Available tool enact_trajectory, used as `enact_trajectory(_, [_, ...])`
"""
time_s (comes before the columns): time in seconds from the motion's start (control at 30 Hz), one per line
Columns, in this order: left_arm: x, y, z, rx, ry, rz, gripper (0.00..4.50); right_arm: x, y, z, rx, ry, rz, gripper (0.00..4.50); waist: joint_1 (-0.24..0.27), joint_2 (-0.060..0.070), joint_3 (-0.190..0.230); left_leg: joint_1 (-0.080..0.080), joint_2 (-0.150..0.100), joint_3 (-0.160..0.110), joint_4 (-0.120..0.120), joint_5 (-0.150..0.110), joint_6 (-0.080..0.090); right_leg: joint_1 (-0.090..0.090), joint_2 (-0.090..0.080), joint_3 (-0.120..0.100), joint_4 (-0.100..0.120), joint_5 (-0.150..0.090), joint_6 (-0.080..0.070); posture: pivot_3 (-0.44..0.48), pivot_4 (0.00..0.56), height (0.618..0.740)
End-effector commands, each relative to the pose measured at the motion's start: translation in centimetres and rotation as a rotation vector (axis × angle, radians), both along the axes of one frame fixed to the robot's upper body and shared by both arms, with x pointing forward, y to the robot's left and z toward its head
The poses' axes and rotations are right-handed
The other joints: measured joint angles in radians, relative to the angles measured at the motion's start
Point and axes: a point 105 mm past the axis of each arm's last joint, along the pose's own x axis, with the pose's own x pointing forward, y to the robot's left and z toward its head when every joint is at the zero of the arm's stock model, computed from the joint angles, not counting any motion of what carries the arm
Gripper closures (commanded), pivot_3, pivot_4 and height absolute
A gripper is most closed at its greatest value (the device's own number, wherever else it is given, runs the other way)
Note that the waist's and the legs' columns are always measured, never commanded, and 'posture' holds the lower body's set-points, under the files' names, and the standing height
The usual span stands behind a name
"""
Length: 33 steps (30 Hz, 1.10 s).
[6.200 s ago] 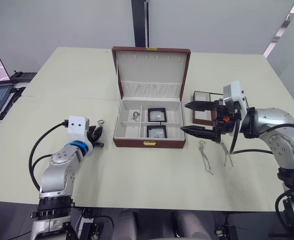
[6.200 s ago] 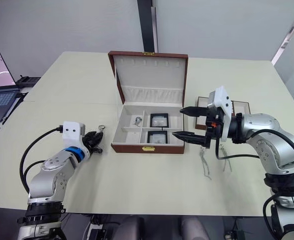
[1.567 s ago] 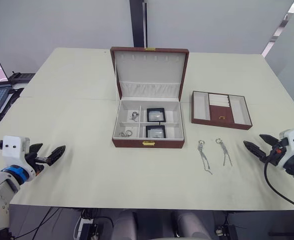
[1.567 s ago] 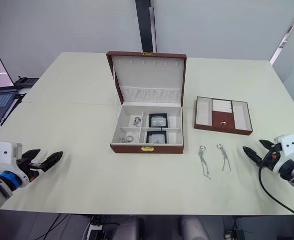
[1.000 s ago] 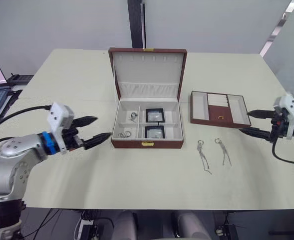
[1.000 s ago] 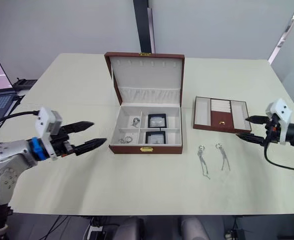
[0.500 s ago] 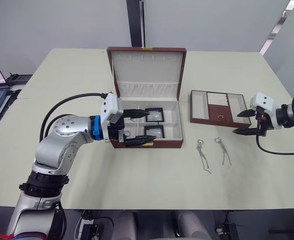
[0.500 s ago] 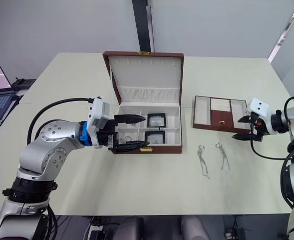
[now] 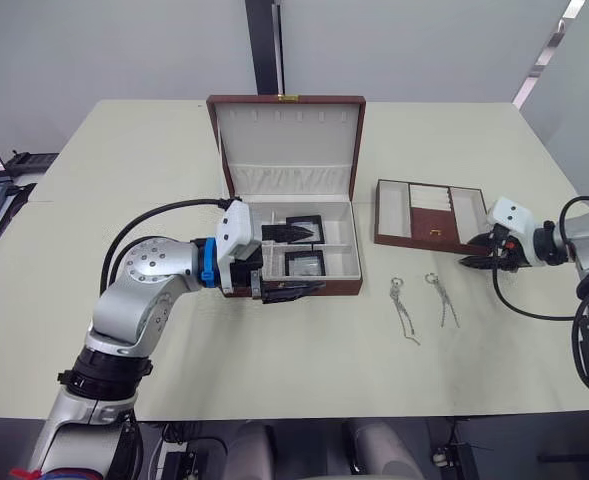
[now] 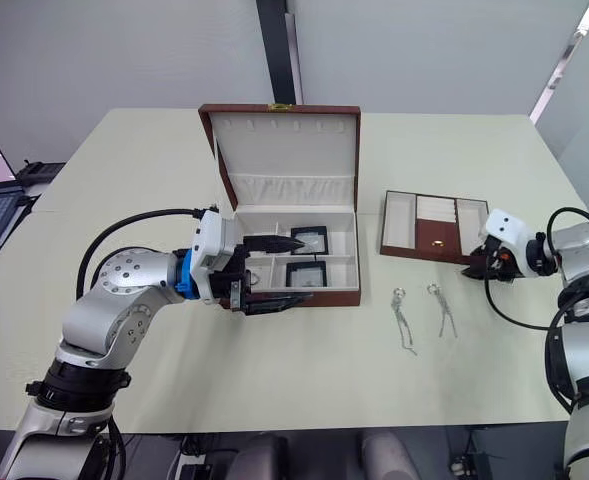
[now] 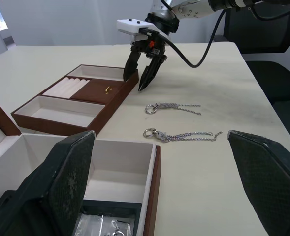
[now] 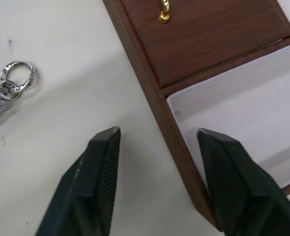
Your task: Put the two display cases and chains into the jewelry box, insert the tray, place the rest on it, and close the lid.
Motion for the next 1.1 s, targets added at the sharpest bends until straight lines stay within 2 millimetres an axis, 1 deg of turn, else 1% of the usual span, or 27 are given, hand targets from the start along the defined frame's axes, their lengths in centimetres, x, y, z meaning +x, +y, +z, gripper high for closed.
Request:
enact_trajectory(0.03, [-0.3,-0.5,1.2,-0.015,-0.068,-0.016,0.0,0.5,0.3,1.1,0.025,-0.045,0.005,3.07,0.0,0.0,0.0,0.0,0.0,0.0,0.0,0.0,0.0,0.0,0.0,0.0,0.0,0.0,0.0,0.0,0.15,0.74])
enact_trajectory(0.17, [-0.4,-0.5,1.4,-0.017,-0.068,-0.015,0.0,0.6,0.4,1.0,0.036,-0.051,0.0,4.02,-0.001,0.0,0.0,0.0,0.0,0.0,0.0,0.0,0.0,0.0,0.0,0.0,0.0,0.0,0.0,0.0,0.15,0.74])
enact_trajectory(0.23, [-0.4,-0.5,1.3,-0.016,-0.066,-0.016,0.0,0.6,0.6,1.1,0.052,-0.051,0.002,4.41,-0.002,0.0,0.0,0.0,0.0,0.0,0.0,0.0,0.0,0.0,0.0,0.0,0.0,0.0,0.0,0.0,0.15,0.74])
enact_trajectory(0.27, [-0.4,-0.5,1.3,-0.016,-0.064,-0.017,0.0,0.5,0.6,1.0,0.053,-0.048,0.005,4.46,-0.002,0.0,0.0,0.0,0.0,0.0,0.0,0.0,0.0,0.0,0.0,0.0,0.0,0.0,0.0,0.0,0.15,0.74])
enact_trajectory(0.47, [-0.3,-0.8,1.5,-0.02,-0.06,-0.021,0.0,0.4,0.8,1.1,0.075,-0.035,0.016,4.46,-0.003,0.0,0.0,0.0,0.0,0.0,0.0,0.0,0.0,0.0,0.0,0.0,0.0,0.0,0.0,0.0,0.15,0.74])
enact_trajectory(0.6, [-0.3,-0.9,1.4,-0.026,-0.056,-0.022,0.0,0.3,0.7,2.1,0.105,-0.039,0.021,4.46,-0.003,0.0,0.0,0.0,0.0,0.0,0.0,0.0,0.0,0.0,0.0,0.0,0.0,0.0,0.0,0.0,0.15,0.74])
enact_trajectory(0.8, [0.0,-0.8,1.1,-0.058,-0.067,0.033,0.0,-0.6,-0.6,4.1,0.097,-0.053,0.044,4.46,-0.002,0.002,0.001,0.0,0.0,0.0,0.0,0.0,0.0,0.0,0.0,0.0,0.0,0.0,0.0,0.0,0.15,0.74])
enact_trajectory(0.93, [0.2,0.5,0.7,-0.099,-0.069,0.125,0.0,-2.1,-1.6,5.7,0.07,-0.05,0.115,4.46,-0.001,0.005,0.003,0.0,0.0,0.001,0.0,0.0,0.0,0.0,0.0,0.001,0.0,0.0,0.0,0.0,0.15,0.74])
enact_trajectory(1.03, [0.0,1.4,0.4,-0.109,-0.066,0.176,0.0,-3.4,-1.8,6.5,0.059,-0.046,0.16,4.46,-0.001,0.005,0.003,0.0,0.0,0.0,-0.001,0.0,0.0,0.0,0.0,0.0,0.0,0.0,0.0,0.0,0.15,0.74])
enact_trajectory(1.1, [-0.1,2.4,0.2,-0.115,-0.067,0.228,0.0,-4.7,-1.6,7.0,0.047,-0.044,0.197,4.46,0.002,0.005,0.003,0.001,0.0,0.0,-0.001,0.0,0.0,0.0,0.0,0.0,0.0,0.0,0.0,0.0,0.15,0.74])
